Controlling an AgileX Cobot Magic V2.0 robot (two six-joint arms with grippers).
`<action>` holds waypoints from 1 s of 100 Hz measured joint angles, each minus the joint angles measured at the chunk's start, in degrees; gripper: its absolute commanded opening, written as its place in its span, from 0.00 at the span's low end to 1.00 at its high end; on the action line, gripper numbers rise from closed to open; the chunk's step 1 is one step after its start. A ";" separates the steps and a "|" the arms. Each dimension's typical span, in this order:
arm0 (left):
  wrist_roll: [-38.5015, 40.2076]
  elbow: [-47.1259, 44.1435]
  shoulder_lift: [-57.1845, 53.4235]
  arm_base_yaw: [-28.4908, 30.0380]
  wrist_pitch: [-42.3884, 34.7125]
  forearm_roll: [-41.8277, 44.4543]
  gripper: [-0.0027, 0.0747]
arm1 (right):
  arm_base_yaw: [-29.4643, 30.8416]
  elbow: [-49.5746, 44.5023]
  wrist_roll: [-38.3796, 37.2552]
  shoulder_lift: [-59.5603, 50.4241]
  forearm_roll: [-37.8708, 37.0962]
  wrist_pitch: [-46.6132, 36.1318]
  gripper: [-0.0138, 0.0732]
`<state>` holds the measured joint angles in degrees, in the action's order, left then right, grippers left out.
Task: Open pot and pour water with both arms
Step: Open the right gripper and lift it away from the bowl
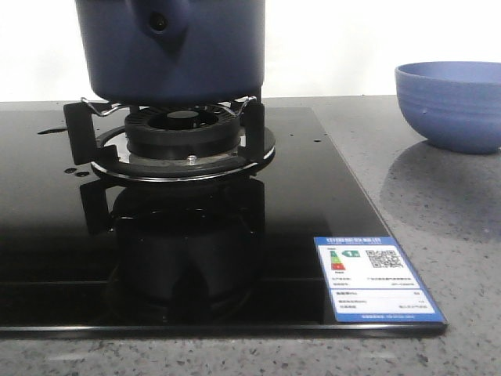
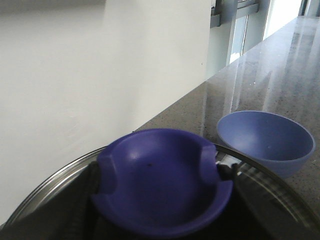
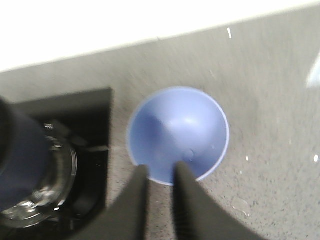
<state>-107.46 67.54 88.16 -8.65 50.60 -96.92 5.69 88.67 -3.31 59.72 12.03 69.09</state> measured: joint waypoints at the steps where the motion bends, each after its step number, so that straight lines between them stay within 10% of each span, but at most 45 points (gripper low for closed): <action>1: 0.00 0.01 0.11 -0.10 0.00 0.00 0.32 | -0.18 0.00 0.13 -0.38 0.00 0.00 0.09; 100: 2.88 3.38 3.25 -2.73 -0.16 7.01 0.32 | -1.79 -10.53 1.11 -10.50 0.50 0.12 0.09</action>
<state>-104.58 70.92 91.42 -11.38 50.45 -89.91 3.90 78.14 -2.20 49.22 12.52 69.21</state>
